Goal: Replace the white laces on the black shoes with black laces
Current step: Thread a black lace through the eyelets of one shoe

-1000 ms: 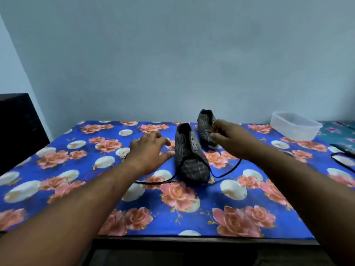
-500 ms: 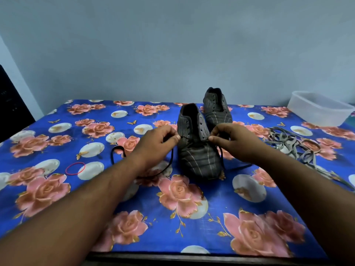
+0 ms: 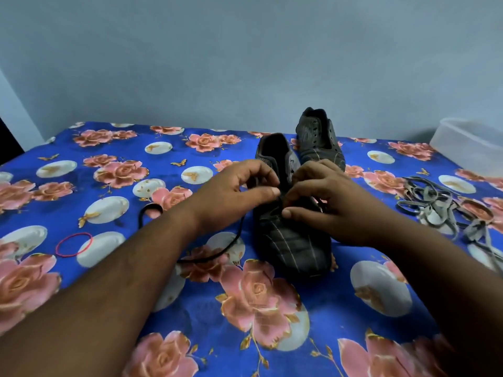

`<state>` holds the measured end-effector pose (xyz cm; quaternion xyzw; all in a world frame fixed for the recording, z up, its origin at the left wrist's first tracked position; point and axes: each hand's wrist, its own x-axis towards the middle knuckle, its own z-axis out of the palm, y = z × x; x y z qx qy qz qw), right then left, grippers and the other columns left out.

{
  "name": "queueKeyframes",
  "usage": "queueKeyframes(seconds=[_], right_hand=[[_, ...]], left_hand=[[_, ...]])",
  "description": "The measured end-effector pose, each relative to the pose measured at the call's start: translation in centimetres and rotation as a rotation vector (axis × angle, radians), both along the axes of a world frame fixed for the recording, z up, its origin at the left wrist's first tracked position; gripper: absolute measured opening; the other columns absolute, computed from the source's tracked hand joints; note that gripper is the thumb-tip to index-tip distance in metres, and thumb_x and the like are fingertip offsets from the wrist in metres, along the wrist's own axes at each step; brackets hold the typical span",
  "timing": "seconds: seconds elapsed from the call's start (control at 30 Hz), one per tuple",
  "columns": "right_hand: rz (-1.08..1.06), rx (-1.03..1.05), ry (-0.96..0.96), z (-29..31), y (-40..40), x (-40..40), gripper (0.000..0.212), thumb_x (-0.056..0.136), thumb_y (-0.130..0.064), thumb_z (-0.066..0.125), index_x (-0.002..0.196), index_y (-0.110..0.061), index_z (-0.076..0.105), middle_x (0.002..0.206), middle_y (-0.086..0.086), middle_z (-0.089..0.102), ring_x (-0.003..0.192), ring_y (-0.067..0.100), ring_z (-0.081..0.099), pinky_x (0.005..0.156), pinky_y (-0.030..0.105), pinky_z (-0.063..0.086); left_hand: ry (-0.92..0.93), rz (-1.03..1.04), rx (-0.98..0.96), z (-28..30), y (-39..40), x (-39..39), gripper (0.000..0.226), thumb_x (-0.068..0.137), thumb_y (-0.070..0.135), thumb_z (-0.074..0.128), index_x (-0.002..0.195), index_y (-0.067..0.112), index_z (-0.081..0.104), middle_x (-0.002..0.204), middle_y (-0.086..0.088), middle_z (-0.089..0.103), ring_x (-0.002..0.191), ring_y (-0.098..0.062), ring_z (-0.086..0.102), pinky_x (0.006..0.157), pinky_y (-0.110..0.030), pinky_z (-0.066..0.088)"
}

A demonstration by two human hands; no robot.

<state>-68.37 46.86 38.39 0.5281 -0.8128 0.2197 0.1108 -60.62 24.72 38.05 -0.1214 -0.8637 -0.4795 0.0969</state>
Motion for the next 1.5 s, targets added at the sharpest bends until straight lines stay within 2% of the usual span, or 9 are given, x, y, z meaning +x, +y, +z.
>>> queueKeyframes(seconds=[0.17,0.37,0.6,0.7,0.8,0.97,1.23,1.4,1.5], right_hand=[[0.016,-0.167,-0.327,-0.4,0.4,0.1,0.005,0.088,-0.045,0.068,0.086,-0.040,0.068,0.093,-0.007,0.054,0.096,0.012,0.055,0.083,0.022,0.041],[0.011,-0.255,-0.493,-0.2,1.8,0.0,0.013,0.086,-0.042,0.066,0.082,-0.030,0.065,0.086,-0.003,0.055,0.078,0.017,0.053,0.072,0.020,0.041],[-0.001,-0.254,-0.657,-0.8,2.2,-0.2,0.010,0.089,-0.027,0.064,0.084,-0.019,0.064,0.072,-0.014,0.056,0.064,0.002,0.048,0.060,0.016,0.040],[-0.044,-0.286,-0.639,-0.9,2.3,-0.2,0.016,0.093,-0.033,0.060,0.087,-0.019,0.065,0.074,-0.005,0.058,0.069,0.011,0.051,0.063,0.032,0.043],[-0.067,-0.276,-0.509,-1.1,2.2,-0.3,0.013,0.091,-0.034,0.065,0.097,-0.022,0.067,0.078,-0.005,0.063,0.067,0.008,0.055,0.060,0.024,0.045],[-0.068,-0.261,-0.327,-1.1,2.1,-0.2,0.013,0.088,-0.028,0.071,0.098,-0.022,0.076,0.080,-0.010,0.067,0.074,0.005,0.058,0.066,0.016,0.043],[-0.133,-0.431,-0.295,-0.2,2.3,0.1,0.006,0.100,-0.021,0.057,0.095,-0.021,0.060,0.081,-0.007,0.060,0.074,-0.001,0.053,0.069,0.012,0.041],[-0.096,-0.587,-0.321,0.0,2.6,0.2,0.014,0.103,-0.020,0.050,0.100,-0.010,0.059,0.093,0.011,0.063,0.084,0.031,0.058,0.079,0.044,0.048],[-0.039,-0.632,-0.357,0.0,2.1,0.7,0.011,0.105,-0.014,0.047,0.100,-0.012,0.056,0.095,0.020,0.063,0.083,0.033,0.060,0.079,0.044,0.051]], left_hand=[[0.028,-0.104,-0.216,-0.7,-0.9,0.1,0.035,0.085,0.041,0.078,0.117,0.035,0.064,0.101,0.017,0.054,0.096,-0.005,0.053,0.081,-0.008,0.039],[-0.021,-0.095,-0.153,-0.8,-1.0,0.1,0.040,0.078,0.047,0.079,0.115,0.042,0.066,0.099,0.020,0.054,0.092,-0.007,0.054,0.080,-0.014,0.043],[-0.076,-0.118,-0.020,-0.6,-1.1,0.4,0.042,0.074,0.037,0.087,0.113,0.038,0.071,0.100,0.004,0.058,0.083,-0.008,0.053,0.079,-0.019,0.049],[-0.085,-0.124,0.031,-0.6,-0.9,0.5,0.040,0.075,0.031,0.083,0.113,0.030,0.072,0.095,-0.002,0.062,0.081,-0.008,0.056,0.079,-0.026,0.050],[-0.100,-0.112,0.073,-0.7,-1.0,0.2,0.029,0.080,0.024,0.079,0.107,0.019,0.074,0.091,-0.003,0.071,0.083,-0.010,0.063,0.080,-0.039,0.054],[-0.153,-0.114,0.192,-0.8,-1.0,0.1,0.023,0.078,0.022,0.074,0.096,0.009,0.073,0.082,0.000,0.074,0.076,-0.007,0.065,0.075,-0.020,0.053],[-0.187,-0.137,0.117,-0.7,-1.2,0.3,0.015,0.084,0.025,0.072,0.090,0.011,0.070,0.088,-0.005,0.071,0.083,-0.010,0.063,0.079,-0.019,0.050],[-0.226,-0.165,0.193,-0.9,-1.6,0.2,0.012,0.086,0.019,0.076,0.086,0.011,0.067,0.089,-0.008,0.066,0.084,-0.016,0.058,0.078,-0.020,0.050],[-0.270,-0.196,0.306,-0.9,-1.9,0.3,0.004,0.083,0.013,0.071,0.082,0.016,0.068,0.094,-0.014,0.066,0.087,-0.021,0.059,0.080,-0.023,0.052]])
